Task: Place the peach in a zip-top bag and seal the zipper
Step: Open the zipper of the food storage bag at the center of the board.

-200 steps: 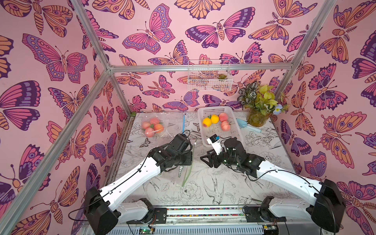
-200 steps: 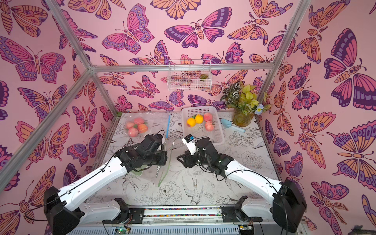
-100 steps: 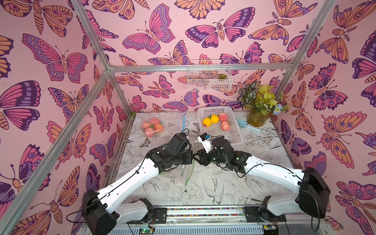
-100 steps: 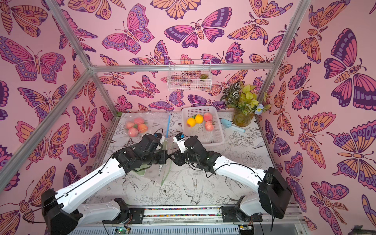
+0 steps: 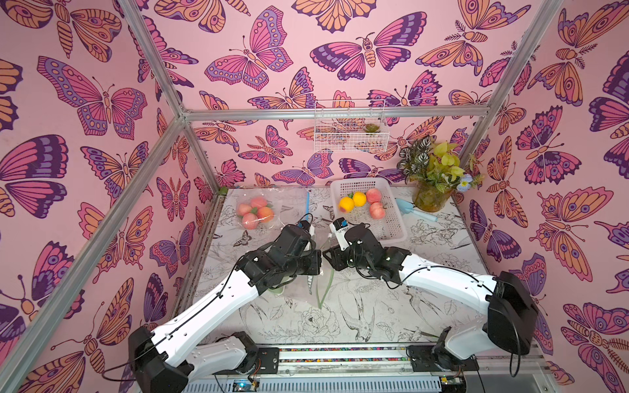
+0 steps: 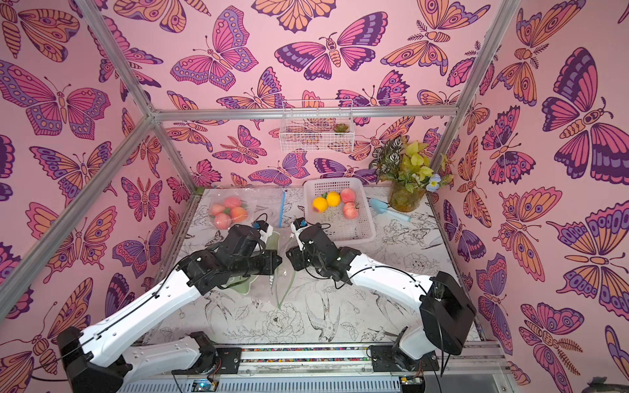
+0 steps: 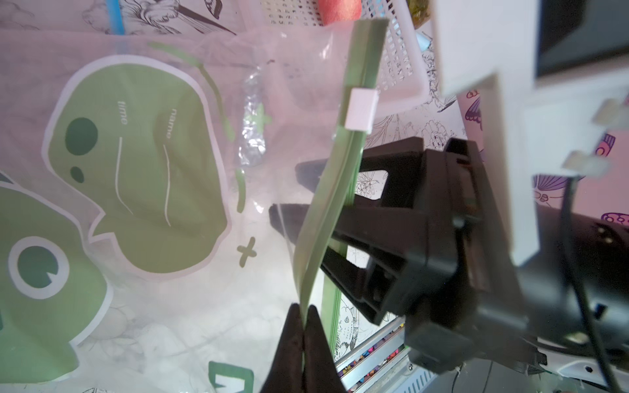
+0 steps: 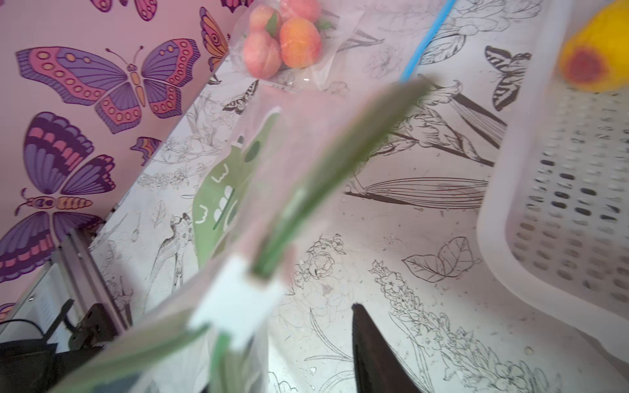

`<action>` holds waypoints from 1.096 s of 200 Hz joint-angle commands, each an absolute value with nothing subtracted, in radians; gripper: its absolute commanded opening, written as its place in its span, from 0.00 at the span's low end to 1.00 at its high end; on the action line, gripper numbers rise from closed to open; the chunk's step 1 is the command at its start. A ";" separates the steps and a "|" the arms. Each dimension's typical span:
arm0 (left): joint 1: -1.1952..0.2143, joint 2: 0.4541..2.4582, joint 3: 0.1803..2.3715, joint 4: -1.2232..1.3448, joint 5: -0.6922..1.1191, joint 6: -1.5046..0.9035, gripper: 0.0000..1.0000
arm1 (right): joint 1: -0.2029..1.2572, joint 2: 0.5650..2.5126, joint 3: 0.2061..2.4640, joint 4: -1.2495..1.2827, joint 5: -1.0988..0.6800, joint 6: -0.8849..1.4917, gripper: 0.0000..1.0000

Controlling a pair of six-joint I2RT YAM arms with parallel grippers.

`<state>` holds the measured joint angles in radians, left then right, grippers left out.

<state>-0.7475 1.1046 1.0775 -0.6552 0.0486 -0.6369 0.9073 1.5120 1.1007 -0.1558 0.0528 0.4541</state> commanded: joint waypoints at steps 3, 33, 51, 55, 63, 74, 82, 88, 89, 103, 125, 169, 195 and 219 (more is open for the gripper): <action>-0.751 1.064 1.091 -0.703 -0.086 -0.630 0.00 | 0.928 1.537 1.171 -0.342 0.248 0.426 0.43; -0.750 1.073 1.130 -0.748 -0.169 -0.615 0.00 | 0.935 1.543 1.213 -0.424 0.330 0.379 0.43; -0.750 1.098 1.161 -0.778 -0.189 -0.602 0.00 | 0.939 1.541 1.228 -0.439 0.331 0.352 0.43; -0.750 1.104 1.166 -0.779 -0.185 -0.597 0.00 | 0.939 1.542 1.229 -0.436 0.321 0.345 0.42; -0.750 1.115 1.170 -0.778 -0.167 -0.588 0.00 | 0.939 1.539 1.224 -0.420 0.293 0.329 0.39; -0.750 1.132 1.176 -0.773 -0.132 -0.581 0.00 | 0.939 1.533 1.212 -0.387 0.245 0.324 0.32; -0.750 1.144 1.177 -0.761 -0.092 -0.567 0.00 | 0.939 1.529 1.201 -0.357 0.193 0.324 0.26; -0.750 1.153 1.175 -0.753 -0.065 -0.559 0.00 | 0.939 1.524 1.192 -0.334 0.165 0.328 0.21; -0.750 1.154 1.174 -0.751 -0.061 -0.558 0.00 | 0.939 1.523 1.191 -0.331 0.159 0.330 0.20; -0.750 1.170 1.162 -0.732 -0.025 -0.553 0.00 | 0.939 1.513 1.171 -0.279 0.109 0.364 0.09; -0.750 1.173 1.126 -0.686 0.007 -0.552 0.00 | 0.939 1.499 1.147 -0.218 0.054 0.441 0.00; -0.752 1.133 1.019 -0.572 0.012 -0.545 0.19 | 0.937 1.476 1.100 -0.146 0.040 0.573 0.00; -0.752 1.127 0.976 -0.544 0.020 -0.531 0.19 | 0.937 1.466 1.082 -0.107 0.039 0.608 0.00; -0.755 1.121 0.936 -0.510 0.023 -0.517 0.19 | 0.936 1.471 1.086 -0.099 0.024 0.623 0.00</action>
